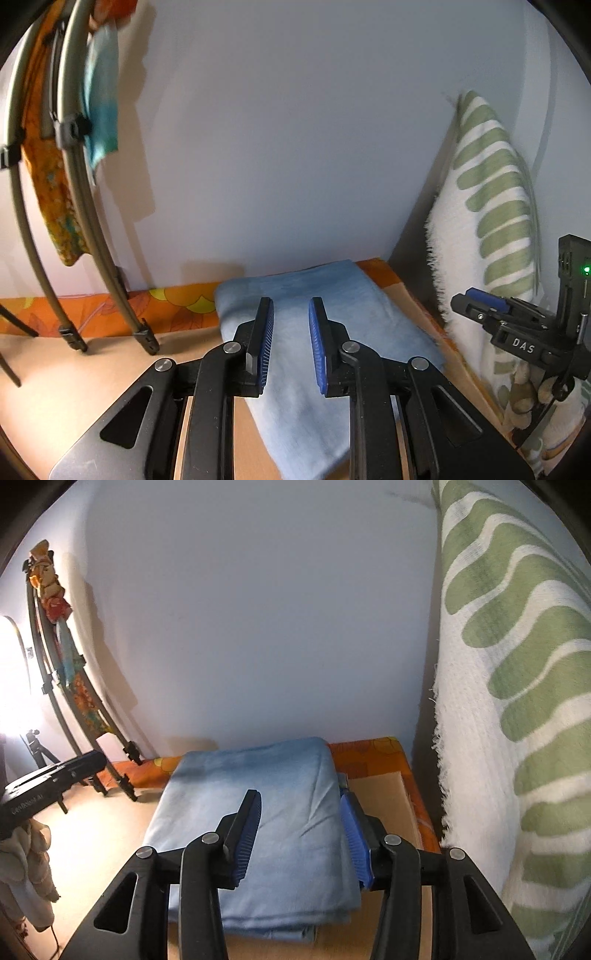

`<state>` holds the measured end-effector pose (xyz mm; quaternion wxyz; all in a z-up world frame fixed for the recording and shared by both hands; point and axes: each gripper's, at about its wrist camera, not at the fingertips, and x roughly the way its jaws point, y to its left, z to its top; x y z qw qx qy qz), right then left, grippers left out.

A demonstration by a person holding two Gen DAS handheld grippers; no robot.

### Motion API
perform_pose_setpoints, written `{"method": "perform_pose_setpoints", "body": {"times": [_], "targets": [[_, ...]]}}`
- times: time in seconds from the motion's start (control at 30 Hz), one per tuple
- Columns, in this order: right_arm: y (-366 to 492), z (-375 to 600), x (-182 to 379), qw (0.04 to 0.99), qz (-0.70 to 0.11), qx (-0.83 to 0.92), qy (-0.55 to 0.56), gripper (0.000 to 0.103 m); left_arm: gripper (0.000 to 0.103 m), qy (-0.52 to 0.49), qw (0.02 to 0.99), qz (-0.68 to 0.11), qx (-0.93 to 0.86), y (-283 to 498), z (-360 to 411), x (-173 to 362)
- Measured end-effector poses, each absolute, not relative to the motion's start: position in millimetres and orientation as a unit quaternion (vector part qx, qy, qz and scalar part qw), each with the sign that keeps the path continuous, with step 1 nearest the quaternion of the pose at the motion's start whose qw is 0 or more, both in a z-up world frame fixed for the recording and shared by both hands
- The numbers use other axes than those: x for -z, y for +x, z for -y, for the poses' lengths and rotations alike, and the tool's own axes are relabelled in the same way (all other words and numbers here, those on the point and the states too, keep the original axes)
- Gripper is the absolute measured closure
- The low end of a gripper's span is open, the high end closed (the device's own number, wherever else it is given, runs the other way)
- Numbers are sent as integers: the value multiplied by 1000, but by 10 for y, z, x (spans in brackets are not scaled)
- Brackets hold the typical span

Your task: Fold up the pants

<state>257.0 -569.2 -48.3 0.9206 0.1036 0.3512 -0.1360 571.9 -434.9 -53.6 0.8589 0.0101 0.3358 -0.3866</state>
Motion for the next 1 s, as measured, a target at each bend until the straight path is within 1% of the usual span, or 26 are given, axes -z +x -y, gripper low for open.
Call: {"method": "perform_pose_setpoints", "body": {"times": [0.03,0.1,0.2,0.33,0.37,0.4,0.5,0.57,0.6,0.7,0.83,0.87,0.9,0.97,1.0], "targets": [[2527,5659,453,921,-351,137,103,56,83,12,859,-333,389,5649,4309,481],[2425,5590,376,922,-347,137,101,55,74,14,860,-328,392,5563,4268,420],[2284,5527,260,925,-338,138,101,49,74,16,862,-318,395,5407,4170,304],[2041,5420,63,929,-328,144,97,48,73,24,861,-309,403,5173,4031,157],[1990,5388,21,929,-326,146,95,47,67,24,860,-307,407,5104,3982,117],[1937,5349,-25,931,-323,146,91,43,60,24,860,-305,409,5063,3951,92],[1760,5183,-198,937,-307,148,77,32,51,25,862,-291,414,4868,3795,-19],[1641,5060,-298,940,-299,144,72,27,46,26,863,-283,417,4738,3673,-84],[1596,4998,-340,942,-297,142,69,24,44,25,863,-281,418,4701,3631,-103],[1448,4802,-439,945,-286,143,61,17,44,28,864,-276,420,4543,3473,-160],[1256,4571,-528,949,-276,142,64,12,44,19,860,-276,429,4339,3234,-233],[1212,4499,-543,949,-275,146,59,8,43,20,861,-272,429,4284,3189,-246],[1172,4437,-553,948,-274,150,55,5,38,21,862,-269,430,4237,3154,-256],[1081,4289,-556,948,-272,157,47,4,31,27,864,-261,430,4110,3057,-267],[1046,4237,-549,948,-273,157,45,4,30,29,865,-260,429,4057,3020,-266]]}}
